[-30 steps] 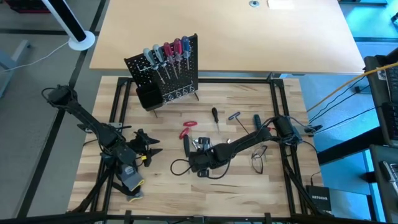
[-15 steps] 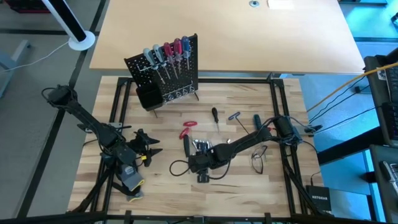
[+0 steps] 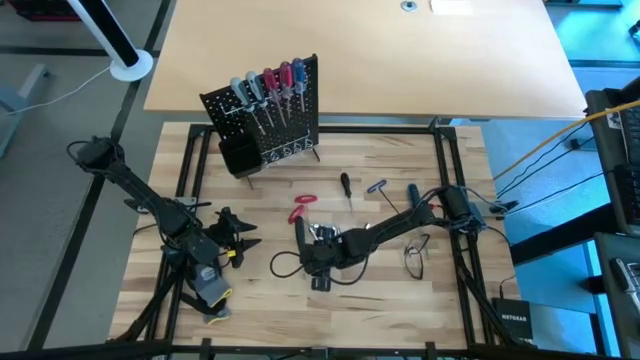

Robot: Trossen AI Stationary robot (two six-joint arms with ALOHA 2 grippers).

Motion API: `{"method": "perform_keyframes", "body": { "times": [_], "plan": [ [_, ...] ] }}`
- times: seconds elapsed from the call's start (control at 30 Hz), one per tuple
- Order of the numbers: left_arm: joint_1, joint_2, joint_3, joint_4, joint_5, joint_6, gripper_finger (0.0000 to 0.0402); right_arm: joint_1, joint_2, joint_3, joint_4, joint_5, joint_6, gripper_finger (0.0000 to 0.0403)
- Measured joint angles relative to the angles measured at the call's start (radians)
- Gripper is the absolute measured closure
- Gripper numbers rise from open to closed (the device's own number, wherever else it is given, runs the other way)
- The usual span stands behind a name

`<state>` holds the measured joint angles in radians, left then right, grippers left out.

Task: Hang tools onto peg board
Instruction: Hang the black screwdriver onto the peg board

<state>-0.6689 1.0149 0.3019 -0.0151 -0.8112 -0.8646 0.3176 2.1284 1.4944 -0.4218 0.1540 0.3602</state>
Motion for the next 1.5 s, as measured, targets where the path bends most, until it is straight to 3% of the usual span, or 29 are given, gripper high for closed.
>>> {"method": "perform_keyframes", "body": {
  "times": [0.73, 0.9, 1.0, 1.1, 1.2, 1.37, 1.5],
  "plan": [
    [0.011, 0.000, 0.000, 0.005, 0.000, 0.015, 0.0192, -0.013, 0.024, 0.006, 0.002, -0.026, 0.003, 0.0226],
    [0.011, 0.000, 0.000, 0.004, 0.000, 0.015, 0.0192, -0.011, 0.007, 0.084, -0.206, -0.034, -0.017, 0.0226],
    [0.011, 0.000, 0.000, 0.000, 0.000, 0.015, 0.0192, -0.010, -0.009, 0.143, -0.285, 0.028, -0.011, 0.0226],
    [0.011, 0.000, 0.000, 0.001, 0.000, 0.015, 0.0192, -0.013, -0.010, 0.165, -0.188, 0.113, 0.020, 0.0226],
    [0.011, 0.000, 0.000, 0.004, 0.000, 0.010, 0.0192, -0.035, 0.000, 0.166, -0.062, 0.117, 0.049, 0.0226],
    [0.011, 0.000, 0.000, 0.003, 0.000, 0.006, 0.0192, -0.092, 0.040, 0.164, -0.076, 0.126, 0.215, 0.0226],
    [0.011, 0.000, 0.000, 0.005, 0.000, 0.006, 0.0192, -0.111, 0.071, 0.164, -0.075, 0.099, 0.255, 0.0226]
  ]
}}
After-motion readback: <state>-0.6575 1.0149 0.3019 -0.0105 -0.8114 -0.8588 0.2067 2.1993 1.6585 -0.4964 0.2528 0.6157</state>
